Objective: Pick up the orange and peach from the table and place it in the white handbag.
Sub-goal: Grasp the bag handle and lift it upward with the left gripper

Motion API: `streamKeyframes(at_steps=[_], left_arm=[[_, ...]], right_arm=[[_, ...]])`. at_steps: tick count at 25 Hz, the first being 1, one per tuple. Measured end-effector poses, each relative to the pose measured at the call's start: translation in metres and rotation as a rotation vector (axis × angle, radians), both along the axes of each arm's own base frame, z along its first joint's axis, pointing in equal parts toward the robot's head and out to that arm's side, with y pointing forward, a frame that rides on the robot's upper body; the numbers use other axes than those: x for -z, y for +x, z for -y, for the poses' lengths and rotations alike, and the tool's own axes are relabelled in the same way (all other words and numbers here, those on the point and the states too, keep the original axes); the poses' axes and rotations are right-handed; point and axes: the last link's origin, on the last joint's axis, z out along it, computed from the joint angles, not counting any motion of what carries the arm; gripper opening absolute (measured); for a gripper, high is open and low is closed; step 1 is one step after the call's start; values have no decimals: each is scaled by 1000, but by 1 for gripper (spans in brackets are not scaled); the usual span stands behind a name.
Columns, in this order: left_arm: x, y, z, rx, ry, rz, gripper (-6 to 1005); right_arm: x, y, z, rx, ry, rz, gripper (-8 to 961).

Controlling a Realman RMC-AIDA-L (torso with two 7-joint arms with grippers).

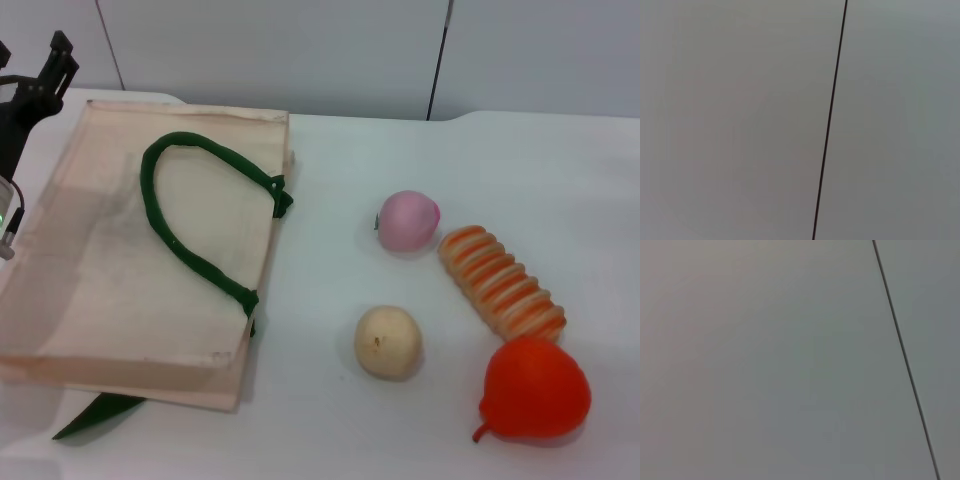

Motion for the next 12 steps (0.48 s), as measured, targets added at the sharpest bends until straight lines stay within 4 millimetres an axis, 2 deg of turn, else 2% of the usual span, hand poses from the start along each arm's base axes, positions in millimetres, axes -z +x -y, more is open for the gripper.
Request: streamKeyframes(at_steps=[12], left_arm=[[-3,2,1,35,-13,49,826]], right_arm=[[-1,-5,-4,-20,1,5,854]])
